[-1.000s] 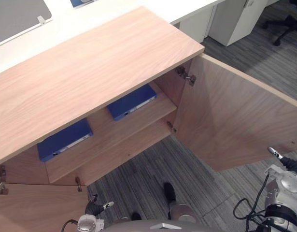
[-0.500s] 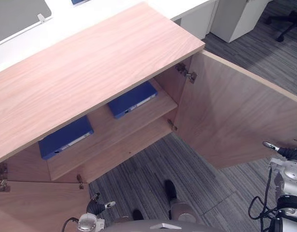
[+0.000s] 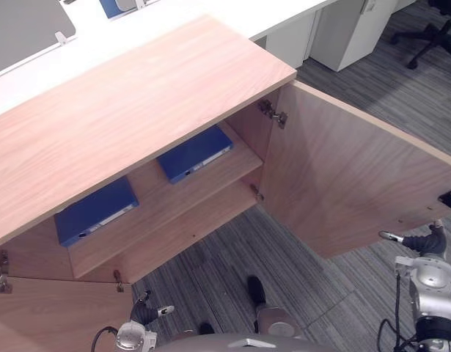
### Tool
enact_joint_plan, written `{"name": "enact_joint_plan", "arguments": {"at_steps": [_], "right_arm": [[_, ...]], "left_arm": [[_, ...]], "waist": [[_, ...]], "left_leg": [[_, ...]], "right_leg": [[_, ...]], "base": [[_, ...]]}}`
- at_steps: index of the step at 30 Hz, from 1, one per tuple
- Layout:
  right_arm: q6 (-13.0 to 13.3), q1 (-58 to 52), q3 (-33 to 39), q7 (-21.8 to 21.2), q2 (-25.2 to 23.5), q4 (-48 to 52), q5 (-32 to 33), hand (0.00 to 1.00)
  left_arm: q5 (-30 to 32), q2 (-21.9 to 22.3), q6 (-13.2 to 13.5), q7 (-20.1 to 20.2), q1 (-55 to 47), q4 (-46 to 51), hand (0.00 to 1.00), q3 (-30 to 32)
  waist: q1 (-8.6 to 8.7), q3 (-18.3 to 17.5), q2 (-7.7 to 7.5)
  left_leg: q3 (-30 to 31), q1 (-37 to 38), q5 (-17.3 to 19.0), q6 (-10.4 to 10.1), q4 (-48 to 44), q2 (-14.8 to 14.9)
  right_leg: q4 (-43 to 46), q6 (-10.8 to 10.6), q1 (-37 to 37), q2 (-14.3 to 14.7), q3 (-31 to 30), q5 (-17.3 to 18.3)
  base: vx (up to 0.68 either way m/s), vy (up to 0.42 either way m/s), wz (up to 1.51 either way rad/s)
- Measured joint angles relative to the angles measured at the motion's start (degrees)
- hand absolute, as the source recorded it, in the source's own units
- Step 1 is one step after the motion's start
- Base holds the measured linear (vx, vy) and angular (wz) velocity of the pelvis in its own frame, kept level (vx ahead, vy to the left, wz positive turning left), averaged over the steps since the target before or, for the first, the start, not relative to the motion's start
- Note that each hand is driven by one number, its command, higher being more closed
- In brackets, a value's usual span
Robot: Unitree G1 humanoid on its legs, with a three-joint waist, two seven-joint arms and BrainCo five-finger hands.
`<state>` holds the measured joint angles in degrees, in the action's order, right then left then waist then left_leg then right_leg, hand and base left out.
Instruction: Walk over to the cabinet, pick up the folder, carry it to the office cabinet, place the folder inside the office cabinet, then close the office cabinet door
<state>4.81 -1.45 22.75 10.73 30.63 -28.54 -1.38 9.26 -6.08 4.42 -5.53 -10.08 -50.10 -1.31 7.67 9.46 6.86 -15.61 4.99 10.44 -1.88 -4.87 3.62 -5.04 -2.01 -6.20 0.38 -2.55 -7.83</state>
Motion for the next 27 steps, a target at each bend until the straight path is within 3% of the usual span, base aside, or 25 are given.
{"name": "enact_joint_plan", "arguments": {"at_steps": [10,16,27], "right_arm": [[-0.31,-7.27,-0.88,0.47,-8.5,10.4,-1.97,0.0],[-0.33,-12.73,-5.26,0.48,-13.02,17.0,-3.85,0.0],[-0.14,-18.12,-12.63,0.48,-16.51,21.44,-6.96,0.0]], "left_arm": [[1.12,-0.36,-0.28,0.02,0.92,0.0,0.0,0.03],[1.17,-1.1,-0.53,0.04,1.25,-0.15,0.0,0.01],[2.5,-1.07,-0.92,0.0,1.57,-1.25,0.0,-0.38]], "waist": [[0.36,-0.6,-1.4],[0.28,-0.95,-2.67],[0.18,-2.03,-3.83]], "left_leg": [[-0.4,0.31,0.01,-0.01,-0.05,0.05],[-1.64,1.18,0.06,-0.04,-0.21,0.33],[-1.95,0.99,0.66,-0.84,-2.08,1.28]], "right_leg": [[-0.01,-0.25,0.02,0.18,-0.49,-0.73],[-0.04,0.25,0.29,0.73,-1.69,-0.78],[-0.03,0.97,0.51,1.27,-1.33,-1.58]], "base": [[-0.01,0.006,-0.03],[-0.04,-0.002,-0.13],[-0.04,-0.008,-0.06]]}}
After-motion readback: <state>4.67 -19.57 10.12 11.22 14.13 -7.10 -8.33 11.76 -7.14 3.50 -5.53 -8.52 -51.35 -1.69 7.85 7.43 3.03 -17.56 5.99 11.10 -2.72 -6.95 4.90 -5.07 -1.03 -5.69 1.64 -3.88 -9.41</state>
